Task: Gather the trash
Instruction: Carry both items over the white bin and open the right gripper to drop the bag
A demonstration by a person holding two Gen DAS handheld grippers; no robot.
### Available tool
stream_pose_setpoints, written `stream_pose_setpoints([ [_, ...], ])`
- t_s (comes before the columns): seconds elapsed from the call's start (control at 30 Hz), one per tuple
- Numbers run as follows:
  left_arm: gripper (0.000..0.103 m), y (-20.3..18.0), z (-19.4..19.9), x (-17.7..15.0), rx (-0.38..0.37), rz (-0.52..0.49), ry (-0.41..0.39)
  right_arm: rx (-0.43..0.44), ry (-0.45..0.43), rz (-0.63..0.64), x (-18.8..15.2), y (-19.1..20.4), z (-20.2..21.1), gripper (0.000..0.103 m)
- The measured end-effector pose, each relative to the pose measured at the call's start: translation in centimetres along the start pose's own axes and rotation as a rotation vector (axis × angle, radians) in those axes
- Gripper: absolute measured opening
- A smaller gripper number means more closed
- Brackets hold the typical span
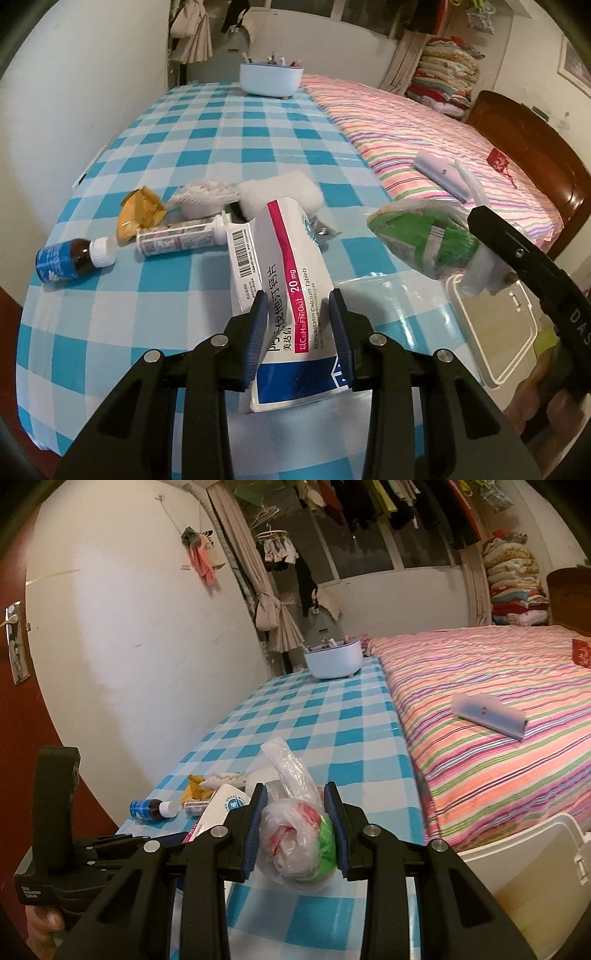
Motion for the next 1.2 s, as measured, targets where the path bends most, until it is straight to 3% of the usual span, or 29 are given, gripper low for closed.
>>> stream_pose_setpoints([
  [0.4, 0.033, -4.6, -1.0, 0.1, -0.068, -0.059, 0.008, -0.089, -0.030, -0.006, 0.9, -4.1, 3.1, 0.032],
  [1.2, 0.033, -16.3, -3.0, -1.6, -0.248, -0.201, 0.053, -0.350, -0.087, -0.029, 0.7, -14.4, 10.9, 0.032],
])
Point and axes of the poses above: each gripper's, at about its wrist camera, not at the fingertips, and z roughly against the way its jaws point, y to its left, x to its top, the point moved 6 cm from there along -z, roughly the way its jaws point, and after that the axes turned 13 degrees about -y, right-handed, at the moved point
